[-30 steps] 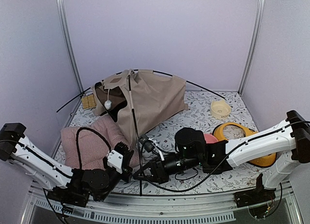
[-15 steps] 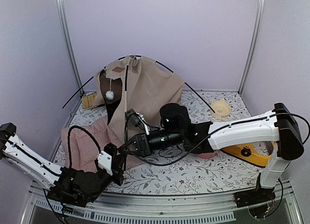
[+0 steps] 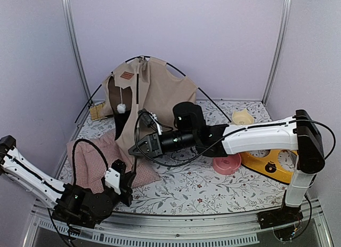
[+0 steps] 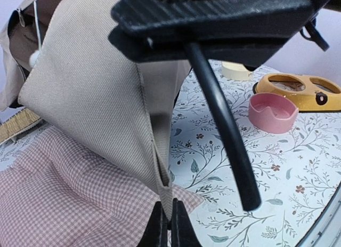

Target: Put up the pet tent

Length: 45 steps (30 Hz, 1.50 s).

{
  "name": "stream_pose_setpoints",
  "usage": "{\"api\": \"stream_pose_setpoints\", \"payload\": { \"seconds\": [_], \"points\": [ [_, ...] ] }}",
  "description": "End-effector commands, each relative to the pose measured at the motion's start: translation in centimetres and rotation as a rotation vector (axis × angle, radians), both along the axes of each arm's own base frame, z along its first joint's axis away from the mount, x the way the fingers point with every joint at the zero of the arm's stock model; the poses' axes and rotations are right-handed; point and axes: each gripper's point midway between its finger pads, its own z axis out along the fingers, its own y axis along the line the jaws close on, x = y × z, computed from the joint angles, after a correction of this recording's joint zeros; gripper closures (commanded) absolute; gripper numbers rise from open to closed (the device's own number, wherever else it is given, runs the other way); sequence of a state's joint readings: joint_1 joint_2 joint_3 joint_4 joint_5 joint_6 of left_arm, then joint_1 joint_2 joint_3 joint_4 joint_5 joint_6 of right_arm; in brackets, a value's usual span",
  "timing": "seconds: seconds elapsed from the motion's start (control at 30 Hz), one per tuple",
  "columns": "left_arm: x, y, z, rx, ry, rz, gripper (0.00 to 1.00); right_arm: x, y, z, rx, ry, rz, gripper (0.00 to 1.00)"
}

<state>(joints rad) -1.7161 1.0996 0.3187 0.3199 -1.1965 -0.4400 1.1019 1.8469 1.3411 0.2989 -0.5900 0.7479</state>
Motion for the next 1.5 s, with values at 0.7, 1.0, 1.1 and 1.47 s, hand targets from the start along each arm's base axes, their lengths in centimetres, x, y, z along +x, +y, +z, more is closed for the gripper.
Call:
{"api": "stream_pose_setpoints", "payload": {
  "seconds": [0.7, 1.0, 1.1, 1.47],
  "points": [
    [-4.1, -0.9, -4.7, 0.155, 0.082, -0.186, 1.0, 12.7, -1.7, 5.6, 0.184, -0.13, -0.567, 1.0],
    [-4.1, -0.8, -4.6, 0.148, 0.085, -0.189, 1.0, 12.4, -1.3, 4.9, 0.169, -0.132, -0.586, 1.0],
    [-4.2, -0.9, -4.6, 0.148, 0.084, -0.191, 1.0, 12.4, -1.2, 4.7, 0.165, -0.132, -0.587, 1.0],
    [-4.1, -0.8, -4.7, 0.149, 0.084, -0.19, 1.0, 12.1, -1.1, 4.4, 0.162, -0.117, -0.579, 1.0]
  ]
}}
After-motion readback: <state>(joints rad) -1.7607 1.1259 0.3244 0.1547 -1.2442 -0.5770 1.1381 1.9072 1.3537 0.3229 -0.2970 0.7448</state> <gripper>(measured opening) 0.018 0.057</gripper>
